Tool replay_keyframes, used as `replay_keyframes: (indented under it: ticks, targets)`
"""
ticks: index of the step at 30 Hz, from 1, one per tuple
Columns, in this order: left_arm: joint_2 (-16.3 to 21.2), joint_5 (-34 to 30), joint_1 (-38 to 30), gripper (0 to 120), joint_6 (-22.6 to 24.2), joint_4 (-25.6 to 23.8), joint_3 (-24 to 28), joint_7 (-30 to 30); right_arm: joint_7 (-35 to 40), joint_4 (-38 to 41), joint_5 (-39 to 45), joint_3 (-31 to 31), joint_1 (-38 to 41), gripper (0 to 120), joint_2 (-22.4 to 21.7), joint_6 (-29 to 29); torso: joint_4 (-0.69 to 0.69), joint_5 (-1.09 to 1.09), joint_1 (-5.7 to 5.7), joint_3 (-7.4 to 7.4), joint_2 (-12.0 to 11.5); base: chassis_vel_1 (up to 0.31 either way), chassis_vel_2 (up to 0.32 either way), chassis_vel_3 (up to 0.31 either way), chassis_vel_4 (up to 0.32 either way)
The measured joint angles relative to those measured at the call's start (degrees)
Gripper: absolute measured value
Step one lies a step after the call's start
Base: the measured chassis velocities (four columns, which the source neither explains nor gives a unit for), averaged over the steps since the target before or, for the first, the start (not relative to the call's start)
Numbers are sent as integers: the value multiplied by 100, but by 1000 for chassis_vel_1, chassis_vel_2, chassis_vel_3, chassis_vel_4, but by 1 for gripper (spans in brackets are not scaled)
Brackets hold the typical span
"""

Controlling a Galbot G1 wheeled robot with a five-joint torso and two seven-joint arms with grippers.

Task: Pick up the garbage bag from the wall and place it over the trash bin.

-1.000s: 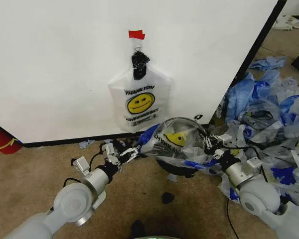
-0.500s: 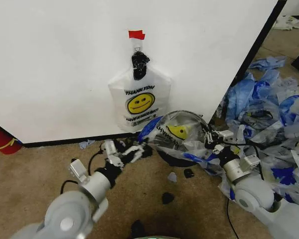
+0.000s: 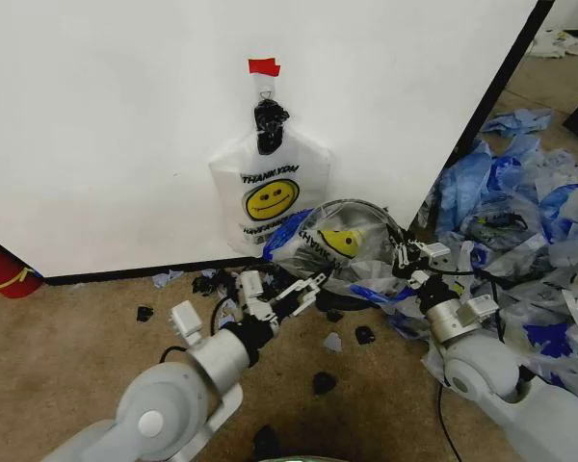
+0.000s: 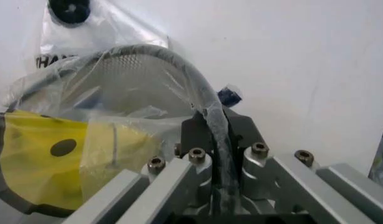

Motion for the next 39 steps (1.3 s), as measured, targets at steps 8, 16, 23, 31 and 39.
replay_keyframes:
  ticks: [8,16,23,31,39]
  targets:
    - [-63,-271,-273,100,-9,3,206,-88,-29,-171,-20,-167,218,1,125,-1,1,0,0,0,0,0,0,0,0]
    - [-215,-174,-764,100,-84,486,745,-148,76,-266,-104,-347,389,1,433,69,1,-1,0,0,0,0,0,0,0]
    - [-241,-82,-891,100,-134,743,893,-198,73,-219,-152,-339,353,1,529,58,1,0,0,0,0,0,0,0,0]
    - [-287,-48,-1052,100,-164,832,1062,-277,73,-116,-155,-259,303,1,441,29,1,-1,0,0,0,0,0,0,0]
    - [-286,-42,-1233,100,-186,873,1210,-464,64,-90,-181,-204,218,1,413,34,1,0,0,0,0,0,0,0,0]
